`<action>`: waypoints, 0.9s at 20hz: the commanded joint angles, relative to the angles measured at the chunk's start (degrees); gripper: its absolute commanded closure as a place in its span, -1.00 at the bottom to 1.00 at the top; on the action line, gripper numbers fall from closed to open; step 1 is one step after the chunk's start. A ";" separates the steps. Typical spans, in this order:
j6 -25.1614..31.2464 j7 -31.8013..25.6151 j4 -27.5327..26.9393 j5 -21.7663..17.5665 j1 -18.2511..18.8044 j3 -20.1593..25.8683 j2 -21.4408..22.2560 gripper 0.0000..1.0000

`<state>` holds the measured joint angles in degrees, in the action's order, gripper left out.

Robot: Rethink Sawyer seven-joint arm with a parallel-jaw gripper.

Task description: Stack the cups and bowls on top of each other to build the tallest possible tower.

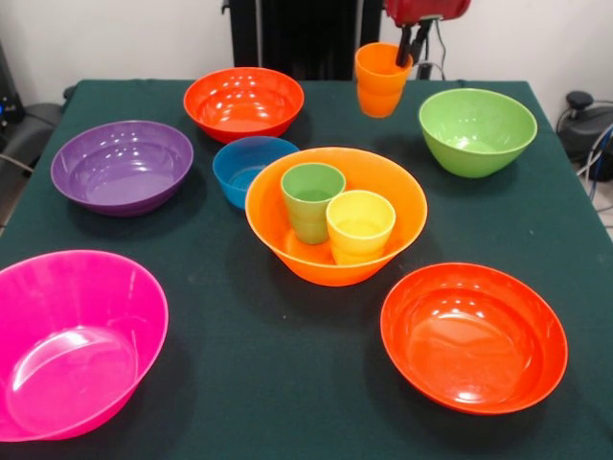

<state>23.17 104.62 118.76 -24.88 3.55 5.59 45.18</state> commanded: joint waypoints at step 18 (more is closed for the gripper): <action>17.33 -8.94 -13.96 -1.53 3.30 14.41 -3.80 1.00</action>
<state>36.68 104.62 111.23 -24.06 5.13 12.87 45.64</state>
